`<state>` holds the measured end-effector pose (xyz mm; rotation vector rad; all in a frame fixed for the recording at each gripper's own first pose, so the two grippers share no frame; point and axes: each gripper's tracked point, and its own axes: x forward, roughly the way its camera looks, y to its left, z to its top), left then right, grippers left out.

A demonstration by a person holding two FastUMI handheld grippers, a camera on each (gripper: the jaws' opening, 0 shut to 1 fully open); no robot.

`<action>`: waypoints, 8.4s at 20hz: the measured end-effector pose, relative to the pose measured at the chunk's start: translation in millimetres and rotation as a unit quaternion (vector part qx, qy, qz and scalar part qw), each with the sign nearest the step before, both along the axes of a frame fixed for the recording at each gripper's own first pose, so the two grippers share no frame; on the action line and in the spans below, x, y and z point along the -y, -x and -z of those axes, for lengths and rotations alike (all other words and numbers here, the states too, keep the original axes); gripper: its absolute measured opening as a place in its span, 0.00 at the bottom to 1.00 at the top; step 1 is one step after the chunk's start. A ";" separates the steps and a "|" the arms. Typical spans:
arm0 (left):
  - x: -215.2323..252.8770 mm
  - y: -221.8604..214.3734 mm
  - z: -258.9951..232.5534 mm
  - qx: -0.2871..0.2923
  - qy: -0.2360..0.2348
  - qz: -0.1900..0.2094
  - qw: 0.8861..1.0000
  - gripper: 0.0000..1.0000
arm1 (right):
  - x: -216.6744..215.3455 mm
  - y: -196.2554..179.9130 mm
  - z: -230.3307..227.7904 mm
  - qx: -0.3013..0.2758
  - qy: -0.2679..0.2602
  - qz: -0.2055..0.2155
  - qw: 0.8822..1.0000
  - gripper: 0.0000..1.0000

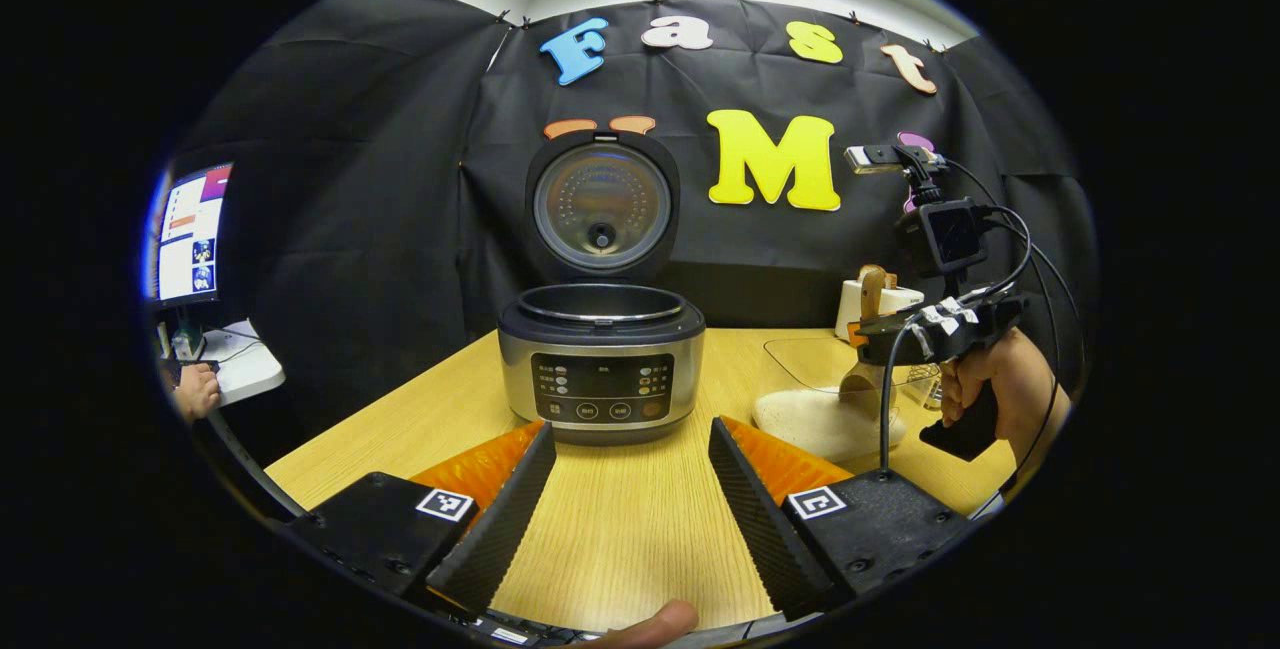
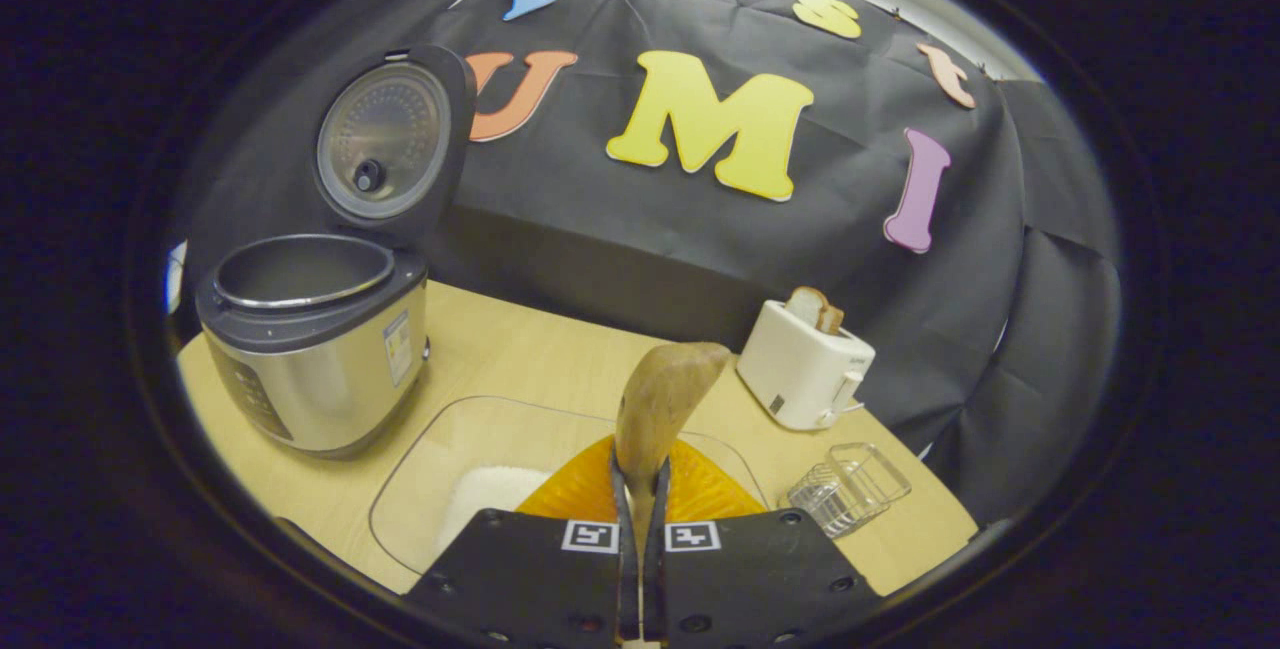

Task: Close the left gripper, press the button to open the rice cooker; take a wooden spoon from the chopstick holder with the right hand, scoop a spoonful of rice and pour it into the rice cooker, then put the wooden spoon back into the chopstick holder.

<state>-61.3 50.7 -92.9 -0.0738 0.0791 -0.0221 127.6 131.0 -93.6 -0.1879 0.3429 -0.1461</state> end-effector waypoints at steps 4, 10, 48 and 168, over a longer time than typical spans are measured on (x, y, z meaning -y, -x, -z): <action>0.7 1.2 -1.9 0.000 0.002 0.002 1.000 0.98 | -3.7 6.7 3.3 -0.016 -0.071 0.012 0.997 0.02; 6.8 0.3 0.4 -0.003 0.009 0.009 1.000 0.98 | 9.9 14.7 6.0 -0.022 -0.205 0.052 0.977 0.02; 22.9 2.6 -5.6 -0.010 0.024 0.027 0.999 0.98 | 49.0 -9.5 -81.9 -0.024 -0.738 0.015 0.674 0.02; 83.4 9.5 -28.7 0.021 -0.017 0.015 1.000 0.96 | 279.6 -61.6 2.4 -0.020 -0.266 0.010 0.964 0.18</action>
